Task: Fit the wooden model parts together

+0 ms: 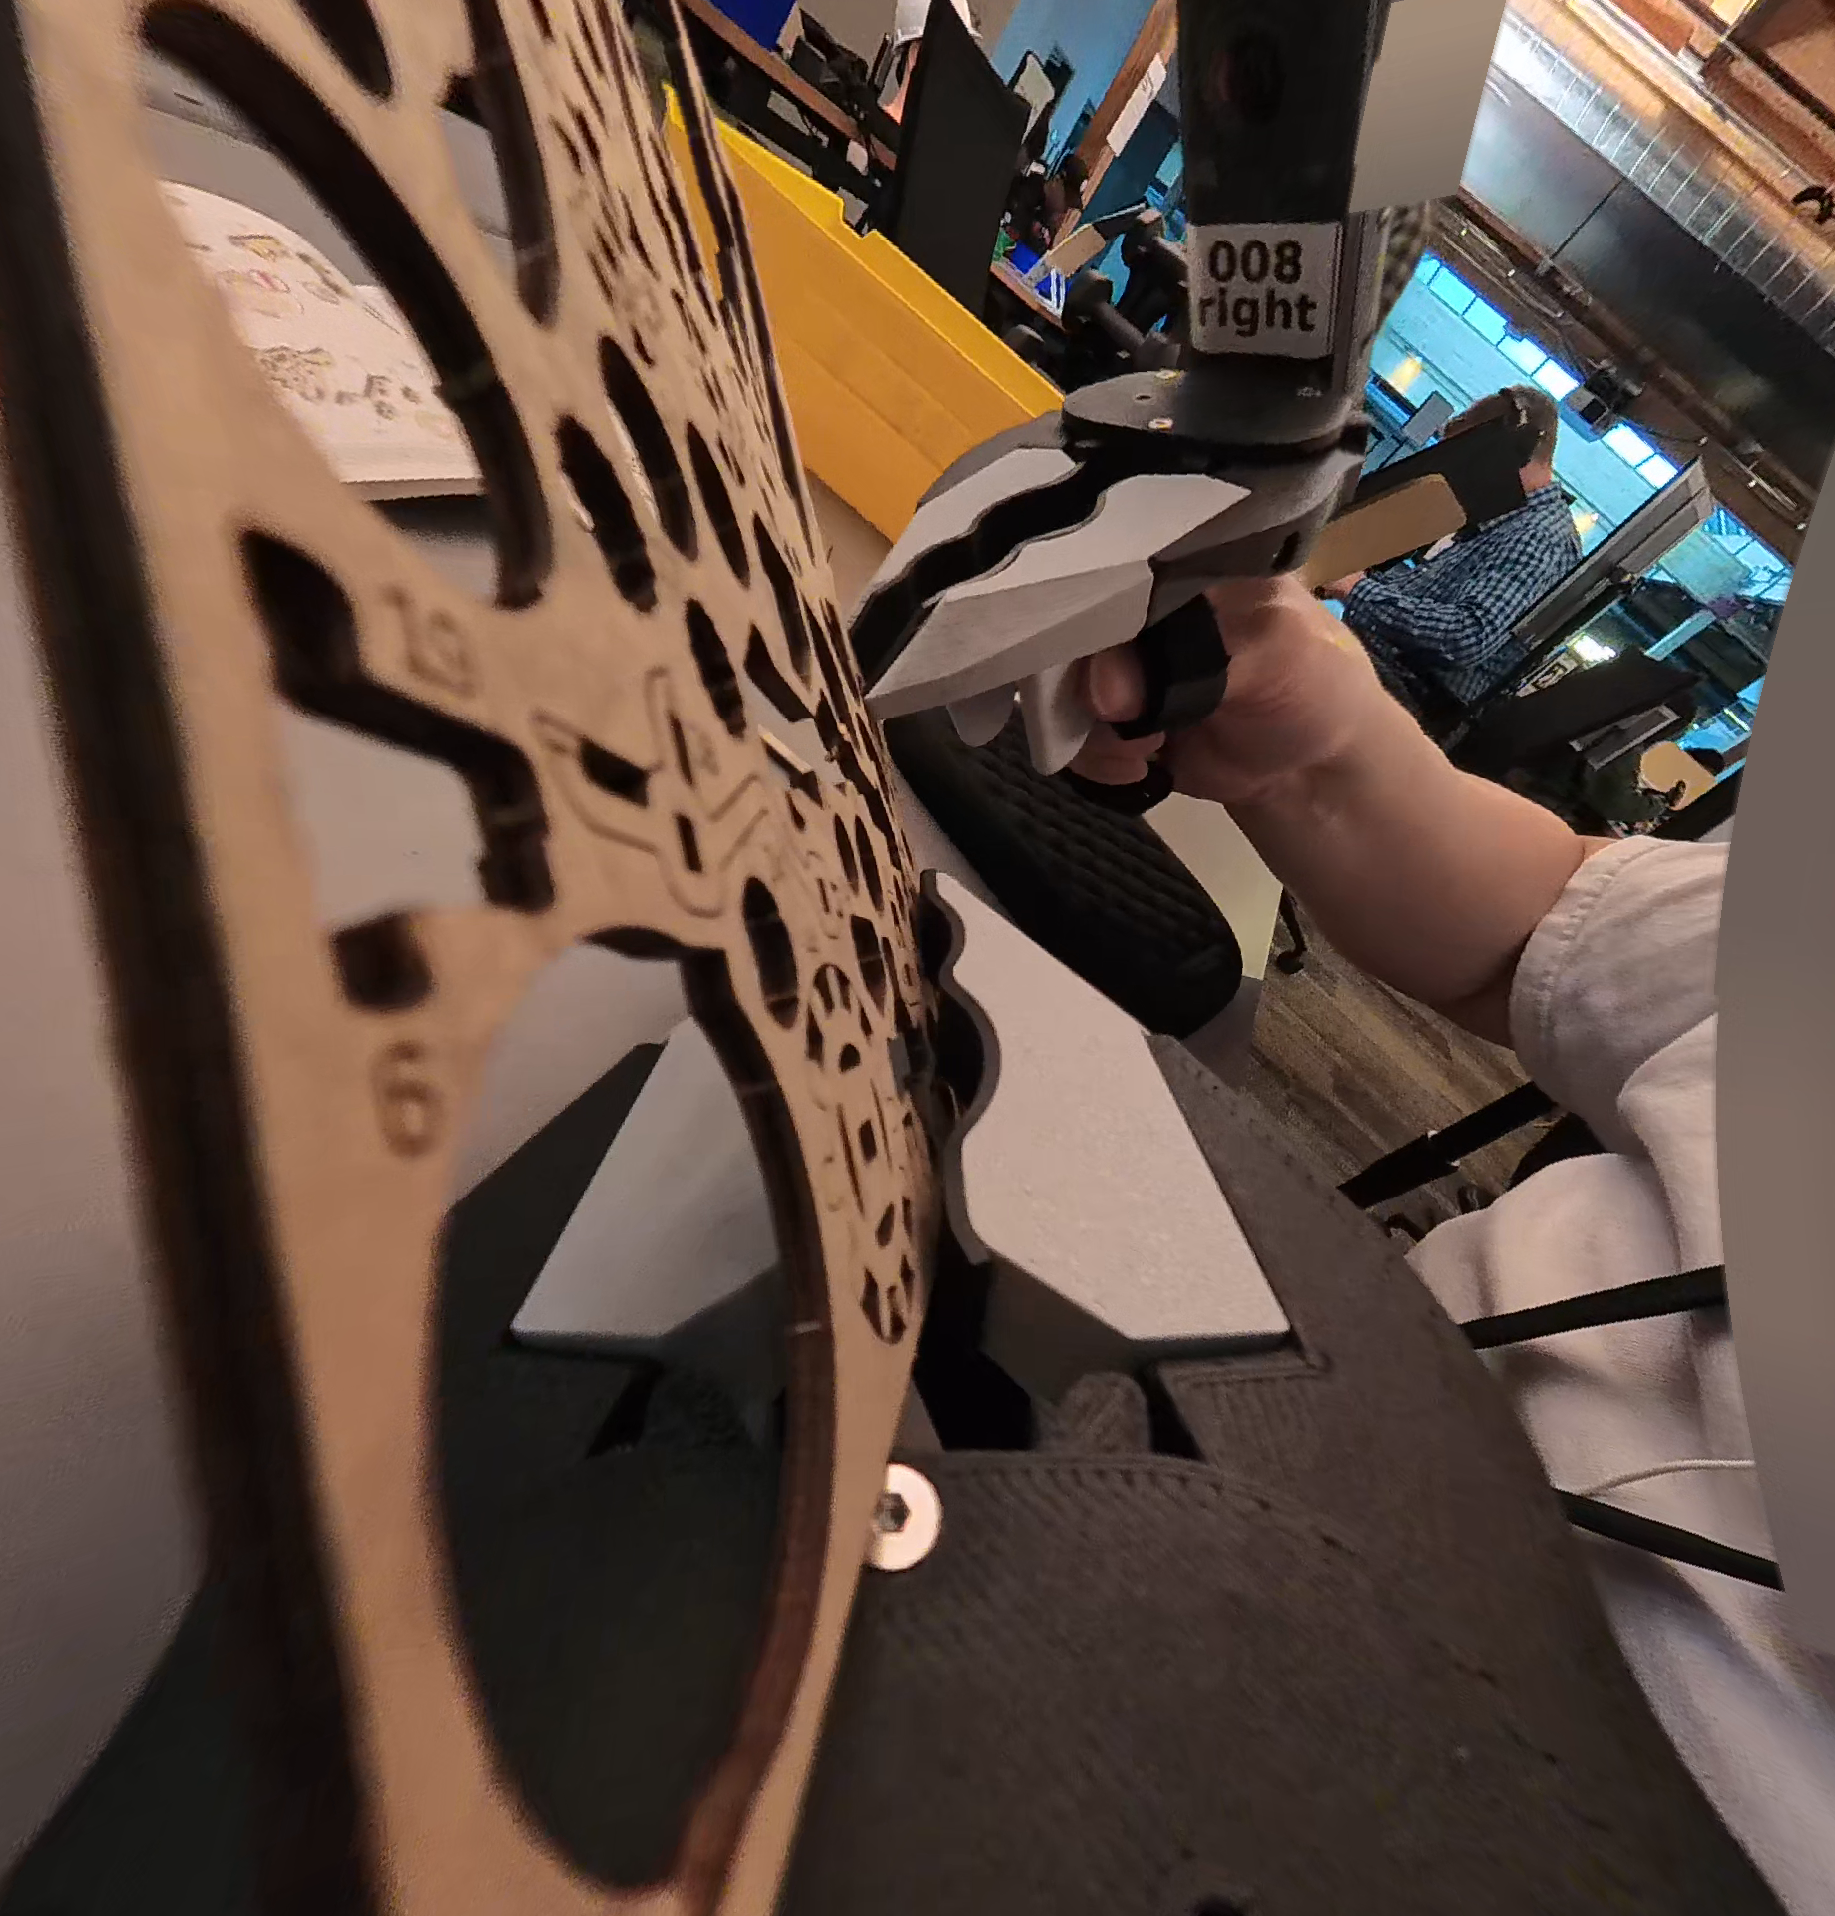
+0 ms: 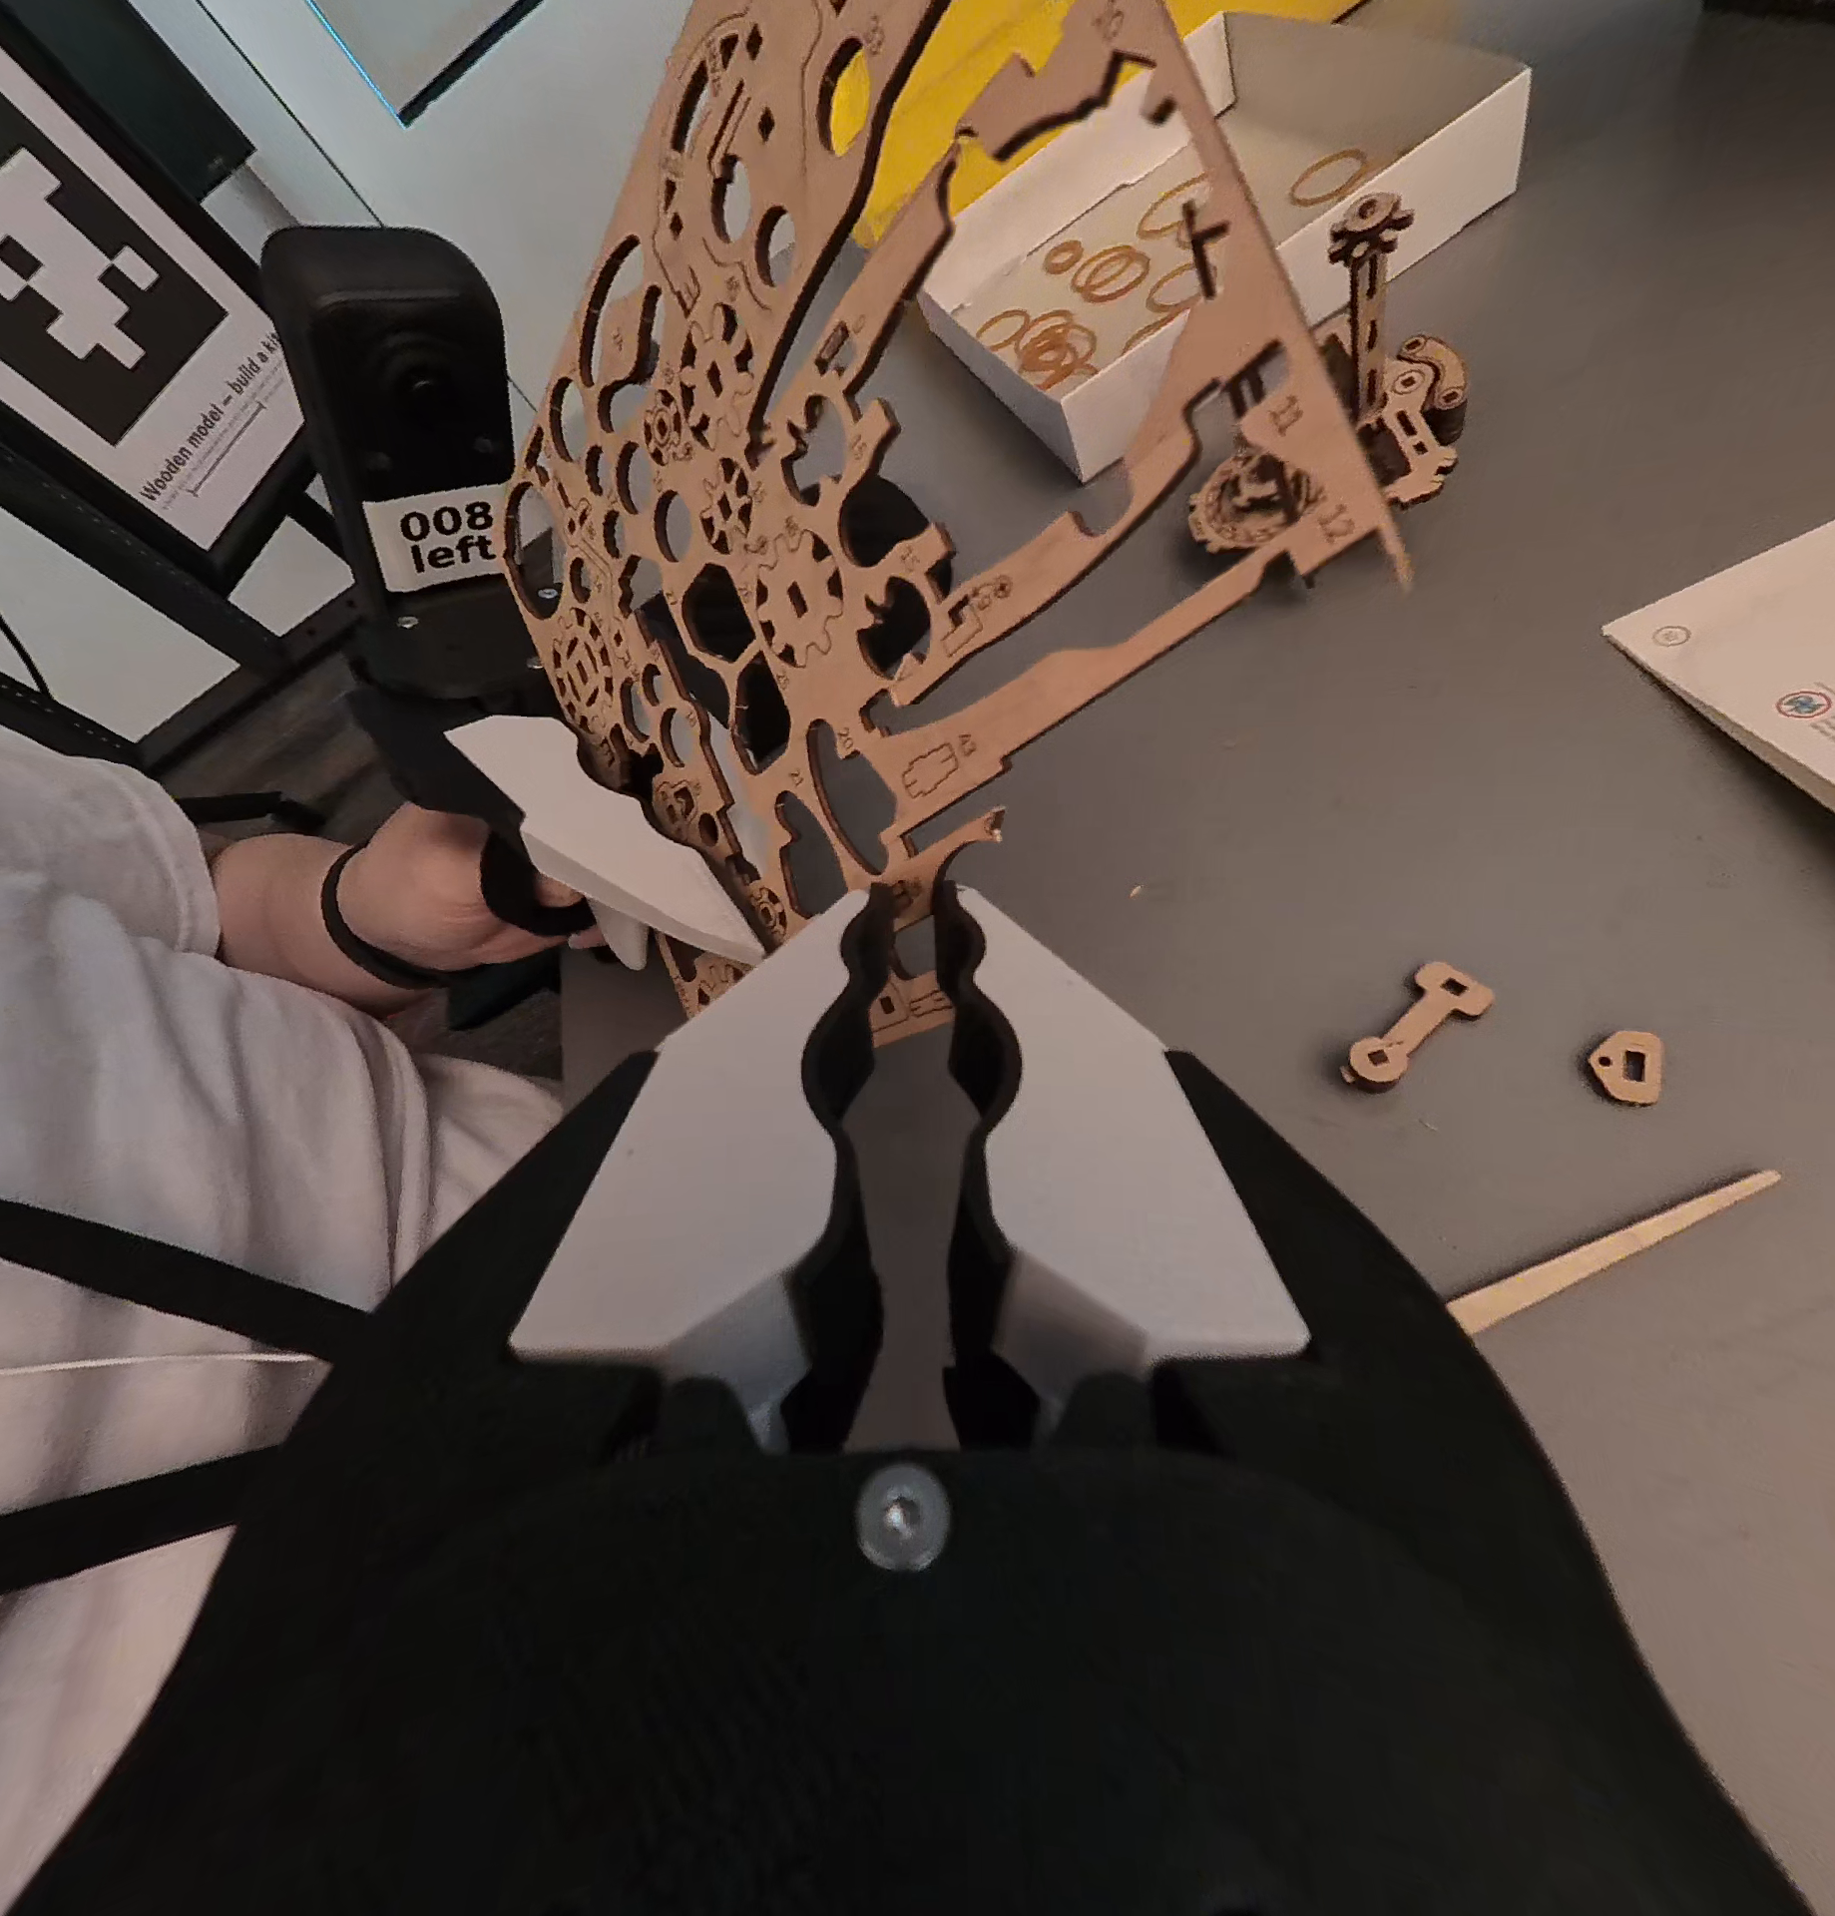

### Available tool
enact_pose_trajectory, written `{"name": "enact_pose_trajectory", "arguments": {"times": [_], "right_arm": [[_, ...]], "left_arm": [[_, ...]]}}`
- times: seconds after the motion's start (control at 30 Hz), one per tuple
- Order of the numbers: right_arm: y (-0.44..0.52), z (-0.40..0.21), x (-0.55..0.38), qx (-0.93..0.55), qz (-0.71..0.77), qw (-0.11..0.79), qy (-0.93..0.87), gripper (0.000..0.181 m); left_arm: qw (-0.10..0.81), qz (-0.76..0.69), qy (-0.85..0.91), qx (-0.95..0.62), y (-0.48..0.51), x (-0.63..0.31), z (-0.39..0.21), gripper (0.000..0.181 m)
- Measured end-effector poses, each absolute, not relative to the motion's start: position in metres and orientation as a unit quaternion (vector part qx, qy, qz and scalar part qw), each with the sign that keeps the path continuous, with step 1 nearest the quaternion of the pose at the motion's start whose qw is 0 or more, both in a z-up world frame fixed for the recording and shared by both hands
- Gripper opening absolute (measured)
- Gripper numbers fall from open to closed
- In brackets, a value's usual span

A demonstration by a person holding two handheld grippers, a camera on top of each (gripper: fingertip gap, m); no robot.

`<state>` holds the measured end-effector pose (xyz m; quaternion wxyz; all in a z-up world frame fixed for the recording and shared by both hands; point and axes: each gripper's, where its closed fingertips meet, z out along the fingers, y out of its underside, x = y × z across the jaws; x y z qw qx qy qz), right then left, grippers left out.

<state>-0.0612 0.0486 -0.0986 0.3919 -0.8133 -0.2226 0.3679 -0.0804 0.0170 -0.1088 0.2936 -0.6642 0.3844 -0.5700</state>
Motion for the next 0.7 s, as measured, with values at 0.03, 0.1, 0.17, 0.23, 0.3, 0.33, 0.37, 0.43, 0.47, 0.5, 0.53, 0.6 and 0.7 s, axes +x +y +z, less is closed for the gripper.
{"name": "enact_pose_trajectory", "arguments": {"times": [0.03,0.1,0.17,0.23,0.3,0.33,0.37,0.43,0.47,0.5,0.53,0.6,0.7], "right_arm": [[0.049,-0.098,-0.061,-0.813,0.366,0.394,-0.222,0.006],[0.05,-0.099,-0.061,-0.814,0.352,0.404,-0.225,0.006],[0.052,-0.1,-0.061,-0.815,0.329,0.417,-0.229,0.006],[0.052,-0.098,-0.062,-0.813,0.332,0.419,-0.231,0.006],[0.051,-0.094,-0.062,-0.806,0.344,0.419,-0.237,0.006],[0.05,-0.092,-0.062,-0.801,0.351,0.419,-0.243,0.006],[0.049,-0.09,-0.063,-0.8,0.357,0.414,-0.245,0.006],[0.048,-0.083,-0.062,-0.791,0.365,0.42,-0.253,0.006],[0.048,-0.081,-0.062,-0.79,0.371,0.417,-0.254,0.005],[0.048,-0.081,-0.061,-0.79,0.376,0.412,-0.255,0.006],[0.048,-0.081,-0.06,-0.791,0.384,0.405,-0.251,0.005],[0.049,-0.076,-0.056,-0.785,0.403,0.405,-0.242,0.006],[0.052,-0.072,-0.051,-0.778,0.424,0.405,-0.226,0.009]], "left_arm": [[0.297,-0.567,0.385,-0.665,0.017,-0.08,-0.109,0.001],[0.309,-0.553,0.391,-0.668,0.018,-0.08,-0.11,0.0],[0.314,-0.547,0.39,-0.671,0.02,-0.08,-0.11,0.0],[0.303,-0.558,0.381,-0.672,0.022,-0.081,-0.11,0.0],[0.288,-0.578,0.371,-0.667,0.022,-0.082,-0.109,0.005],[0.287,-0.582,0.371,-0.664,0.023,-0.082,-0.107,0.009],[0.289,-0.581,0.374,-0.663,0.023,-0.083,-0.107,0.006],[0.29,-0.59,0.372,-0.655,0.023,-0.082,-0.102,0.005],[0.283,-0.598,0.368,-0.653,0.023,-0.081,-0.1,0.005],[0.276,-0.606,0.365,-0.651,0.023,-0.081,-0.099,0.006],[0.269,-0.612,0.361,-0.65,0.023,-0.081,-0.098,0.006],[0.263,-0.624,0.348,-0.648,0.025,-0.082,-0.097,0.007],[0.26,-0.633,0.335,-0.648,0.03,-0.085,-0.096,0.008]]}}
